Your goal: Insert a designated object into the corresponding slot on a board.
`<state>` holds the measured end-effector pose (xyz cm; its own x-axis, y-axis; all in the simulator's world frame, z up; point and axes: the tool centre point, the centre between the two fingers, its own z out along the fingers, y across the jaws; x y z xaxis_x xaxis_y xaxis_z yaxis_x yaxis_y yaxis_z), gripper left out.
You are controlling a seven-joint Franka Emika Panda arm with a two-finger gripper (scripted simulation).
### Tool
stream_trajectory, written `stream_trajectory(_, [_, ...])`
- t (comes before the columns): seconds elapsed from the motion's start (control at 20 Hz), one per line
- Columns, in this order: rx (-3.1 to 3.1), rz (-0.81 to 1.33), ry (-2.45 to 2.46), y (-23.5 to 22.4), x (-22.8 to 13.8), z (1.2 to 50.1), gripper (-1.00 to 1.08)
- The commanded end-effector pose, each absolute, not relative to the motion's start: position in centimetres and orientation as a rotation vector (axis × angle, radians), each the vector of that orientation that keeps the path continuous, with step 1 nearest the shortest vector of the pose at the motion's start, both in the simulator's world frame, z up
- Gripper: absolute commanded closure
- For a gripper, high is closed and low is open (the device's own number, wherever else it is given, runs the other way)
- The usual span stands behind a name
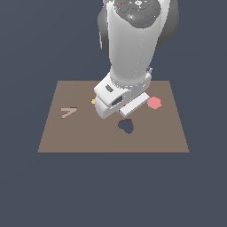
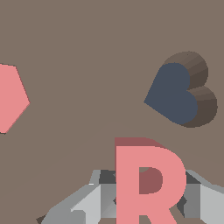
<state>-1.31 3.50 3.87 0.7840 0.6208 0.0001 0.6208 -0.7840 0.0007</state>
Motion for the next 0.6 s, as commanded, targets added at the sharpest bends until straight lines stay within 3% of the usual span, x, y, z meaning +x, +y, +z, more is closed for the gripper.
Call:
stream_trajectory(0.0, [2.912,0.001,1.177,3.9,-2.9,3.9,1.08])
stream_trajectory(0.55, [2.728,0.0,1.555,4.2,-7.5,4.0,1.08])
